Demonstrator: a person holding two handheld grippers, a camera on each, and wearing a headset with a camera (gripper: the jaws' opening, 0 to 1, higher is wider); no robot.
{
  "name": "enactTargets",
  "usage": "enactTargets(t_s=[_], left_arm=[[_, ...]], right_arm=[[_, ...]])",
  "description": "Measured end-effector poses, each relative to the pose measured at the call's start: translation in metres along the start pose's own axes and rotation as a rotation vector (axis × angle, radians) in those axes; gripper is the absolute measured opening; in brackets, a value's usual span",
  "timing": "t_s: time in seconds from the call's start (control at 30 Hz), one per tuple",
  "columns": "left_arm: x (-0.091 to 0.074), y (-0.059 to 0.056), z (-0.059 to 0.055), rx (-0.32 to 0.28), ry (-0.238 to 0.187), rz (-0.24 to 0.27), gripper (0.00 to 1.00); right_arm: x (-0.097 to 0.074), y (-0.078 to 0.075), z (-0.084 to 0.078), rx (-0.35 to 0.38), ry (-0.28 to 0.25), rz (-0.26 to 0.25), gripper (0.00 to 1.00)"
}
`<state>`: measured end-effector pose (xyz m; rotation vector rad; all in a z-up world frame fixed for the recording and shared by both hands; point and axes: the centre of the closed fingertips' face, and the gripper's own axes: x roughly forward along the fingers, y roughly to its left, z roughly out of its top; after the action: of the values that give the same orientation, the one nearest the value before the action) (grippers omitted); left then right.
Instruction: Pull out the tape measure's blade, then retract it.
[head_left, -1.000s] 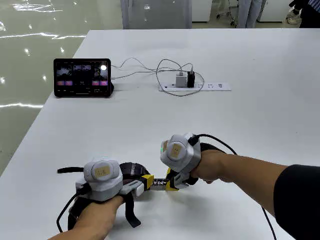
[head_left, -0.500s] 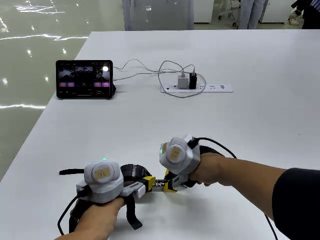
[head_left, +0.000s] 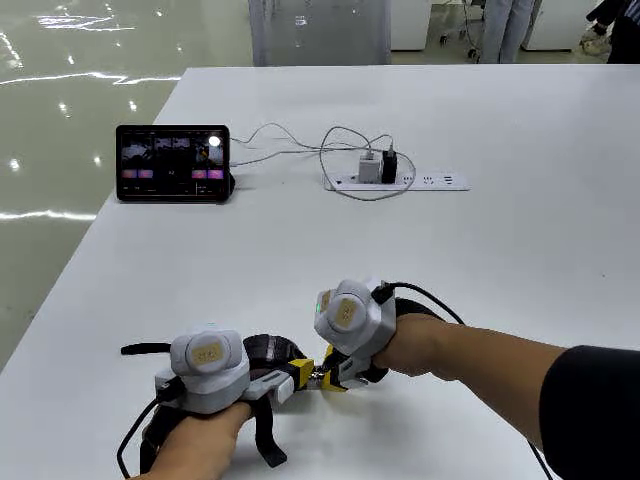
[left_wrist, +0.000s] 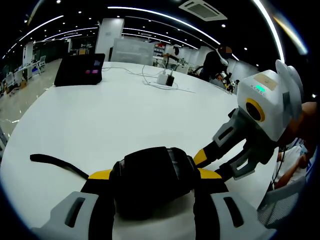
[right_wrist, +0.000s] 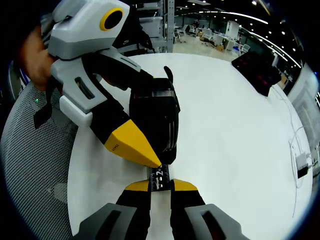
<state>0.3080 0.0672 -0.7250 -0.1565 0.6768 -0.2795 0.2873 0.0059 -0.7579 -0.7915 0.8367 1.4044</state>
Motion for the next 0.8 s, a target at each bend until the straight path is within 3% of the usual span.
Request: enactTargets(t_s=[0.23, 0.8], left_arm=[[0.0, 0.001, 0.0, -0.003, -0.001, -0.001, 0.59], [0.0, 0.0, 0.0, -0.003, -0.001, -0.006, 0.59]], right_arm=[[0.002, 0.001, 0.006, 0.0, -0.037, 0.001, 0.11], [0.006, 0.002, 0.014, 0.01, -0.063, -0.015, 0.11]])
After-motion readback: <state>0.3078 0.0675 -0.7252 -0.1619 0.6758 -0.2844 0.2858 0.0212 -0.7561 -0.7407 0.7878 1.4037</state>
